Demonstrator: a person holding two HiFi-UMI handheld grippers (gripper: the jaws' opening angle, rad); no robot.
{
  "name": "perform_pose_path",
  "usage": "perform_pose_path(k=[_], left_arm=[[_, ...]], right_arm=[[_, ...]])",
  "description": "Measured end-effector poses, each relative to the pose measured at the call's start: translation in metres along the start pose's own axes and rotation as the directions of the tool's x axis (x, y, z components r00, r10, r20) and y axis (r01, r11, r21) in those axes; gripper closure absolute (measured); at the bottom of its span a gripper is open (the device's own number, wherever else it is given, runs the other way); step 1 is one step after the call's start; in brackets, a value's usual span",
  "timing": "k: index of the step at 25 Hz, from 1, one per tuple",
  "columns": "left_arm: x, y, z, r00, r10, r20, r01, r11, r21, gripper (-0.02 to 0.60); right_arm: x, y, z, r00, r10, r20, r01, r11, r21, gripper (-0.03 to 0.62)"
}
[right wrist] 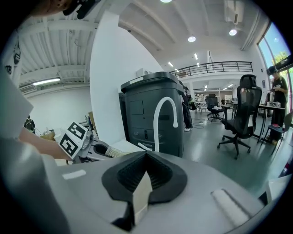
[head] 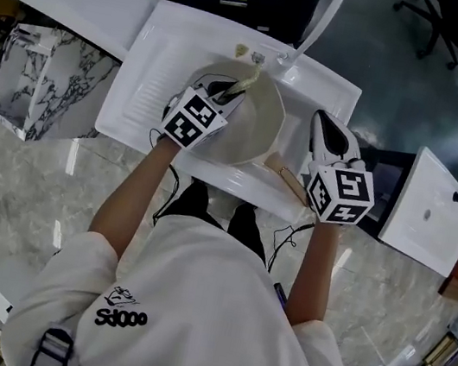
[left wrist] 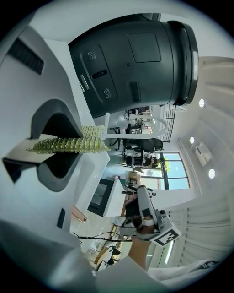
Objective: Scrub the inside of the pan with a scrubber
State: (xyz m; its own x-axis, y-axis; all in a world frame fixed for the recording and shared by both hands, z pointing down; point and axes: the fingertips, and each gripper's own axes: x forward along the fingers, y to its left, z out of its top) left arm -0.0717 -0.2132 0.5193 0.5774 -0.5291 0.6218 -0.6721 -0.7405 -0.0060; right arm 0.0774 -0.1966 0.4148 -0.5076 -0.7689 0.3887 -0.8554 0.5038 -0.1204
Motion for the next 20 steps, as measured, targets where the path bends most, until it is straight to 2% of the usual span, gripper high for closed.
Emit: perform_pose_path(k=[5,9,14,20], left_arm=[[0.042,-0.002,-0.015,0.997,0.019,-0.069,-0.014,0.997,0.070,0.511],[0.067,-0.001,-0.025,0.991,0.021,-0.129,-0.009,0.996,0.092,0.511],[0.087,-0.002,-0.037,0.982,0.018,-0.188,0.003,0.994,0.108,0.511],[0.099,-0.005,-0.048,0.973,-0.008,-0.230,0.030,0.995,0.093,0.511]], right_arm=[[-0.008,-0.012,-0.014,0.999,-0.039,-0.020,0.039,0.999,0.030,0.585],[-0.011,-0.016,-0.025,0.998,-0.053,-0.042,0.055,0.997,0.051,0.585],[-0.009,-0.020,-0.036,0.997,-0.055,-0.059,0.059,0.996,0.072,0.585],[-0.004,-0.019,-0.042,0.996,-0.042,-0.074,0.048,0.995,0.089,0.585]])
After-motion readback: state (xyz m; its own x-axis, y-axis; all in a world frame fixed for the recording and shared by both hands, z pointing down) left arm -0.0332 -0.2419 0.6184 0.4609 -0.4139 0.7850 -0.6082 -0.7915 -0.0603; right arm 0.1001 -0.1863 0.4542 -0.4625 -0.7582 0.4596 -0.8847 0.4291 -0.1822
